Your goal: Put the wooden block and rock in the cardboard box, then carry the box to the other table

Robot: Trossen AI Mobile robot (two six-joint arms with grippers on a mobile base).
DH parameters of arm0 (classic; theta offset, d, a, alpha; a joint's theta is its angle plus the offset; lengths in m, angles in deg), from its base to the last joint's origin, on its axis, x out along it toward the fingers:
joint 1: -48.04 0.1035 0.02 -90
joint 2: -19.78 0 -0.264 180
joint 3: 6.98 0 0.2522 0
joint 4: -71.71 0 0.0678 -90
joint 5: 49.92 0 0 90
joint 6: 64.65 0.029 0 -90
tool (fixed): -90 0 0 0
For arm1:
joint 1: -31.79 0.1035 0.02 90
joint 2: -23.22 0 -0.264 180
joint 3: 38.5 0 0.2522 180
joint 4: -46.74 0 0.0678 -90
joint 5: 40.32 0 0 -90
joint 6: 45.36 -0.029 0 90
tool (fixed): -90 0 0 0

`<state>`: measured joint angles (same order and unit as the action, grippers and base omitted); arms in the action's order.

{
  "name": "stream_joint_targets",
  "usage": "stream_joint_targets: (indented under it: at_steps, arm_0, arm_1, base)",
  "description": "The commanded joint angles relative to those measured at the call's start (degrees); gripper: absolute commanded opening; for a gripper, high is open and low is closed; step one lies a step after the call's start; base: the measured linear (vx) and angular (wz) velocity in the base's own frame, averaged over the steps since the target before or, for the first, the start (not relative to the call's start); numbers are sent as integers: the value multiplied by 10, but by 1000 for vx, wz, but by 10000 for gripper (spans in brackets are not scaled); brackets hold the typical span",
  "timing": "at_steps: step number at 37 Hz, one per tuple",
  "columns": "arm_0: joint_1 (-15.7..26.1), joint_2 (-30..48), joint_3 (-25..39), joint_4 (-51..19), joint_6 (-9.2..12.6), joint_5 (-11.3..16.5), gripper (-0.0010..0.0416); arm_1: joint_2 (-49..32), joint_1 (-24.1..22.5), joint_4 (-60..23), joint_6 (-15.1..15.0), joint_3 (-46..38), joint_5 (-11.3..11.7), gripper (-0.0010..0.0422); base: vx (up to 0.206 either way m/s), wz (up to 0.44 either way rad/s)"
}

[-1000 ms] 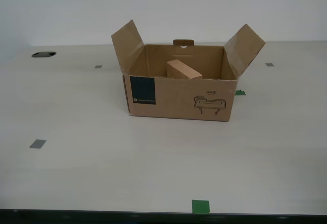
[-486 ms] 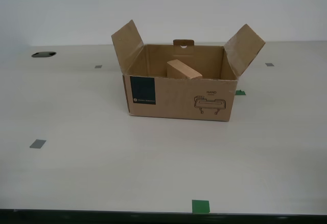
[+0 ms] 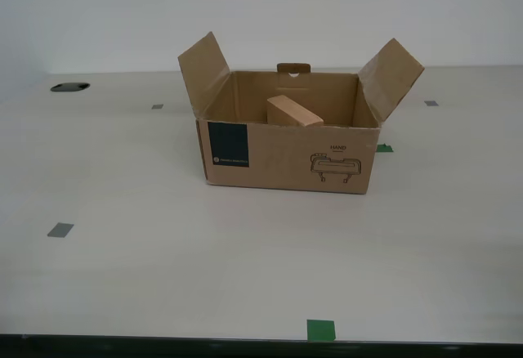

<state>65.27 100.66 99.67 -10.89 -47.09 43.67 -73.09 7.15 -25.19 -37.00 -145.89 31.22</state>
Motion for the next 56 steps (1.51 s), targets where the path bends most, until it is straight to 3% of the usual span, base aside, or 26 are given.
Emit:
stream_joint_targets:
  at_steps: [1,3,12,20,26,32,41,56]
  arm_0:
    - [-13,5,-1,-5,-5,50,398]
    - [-16,9,-5,0,-7,62,399]
    - [-16,13,-64,12,-10,64,399]
    - [-26,13,-133,50,-10,116,399]
    - [-38,13,-170,93,-10,132,398]
    - [-50,13,-192,108,-10,144,399]
    - [-57,13,-205,120,-10,192,399]
    - [-57,45,-205,135,-10,195,399]
  arm_1:
    - [0,1,0,-4,0,0,375]
    - [0,1,0,-4,0,0,375]
    - [0,3,0,-5,0,0,375]
    - [0,3,0,-5,0,0,375]
    - [0,3,0,-5,0,0,375]
    - [0,3,0,-5,0,0,375]
    - [0,2,0,-4,0,0,375]
    - [0,2,0,-2,0,0,375]
  base:
    - [0,0]
    - [0,0]
    - [0,0]
    - [0,0]
    - [0,0]
    - [0,0]
    - [0,0]
    - [0,0]
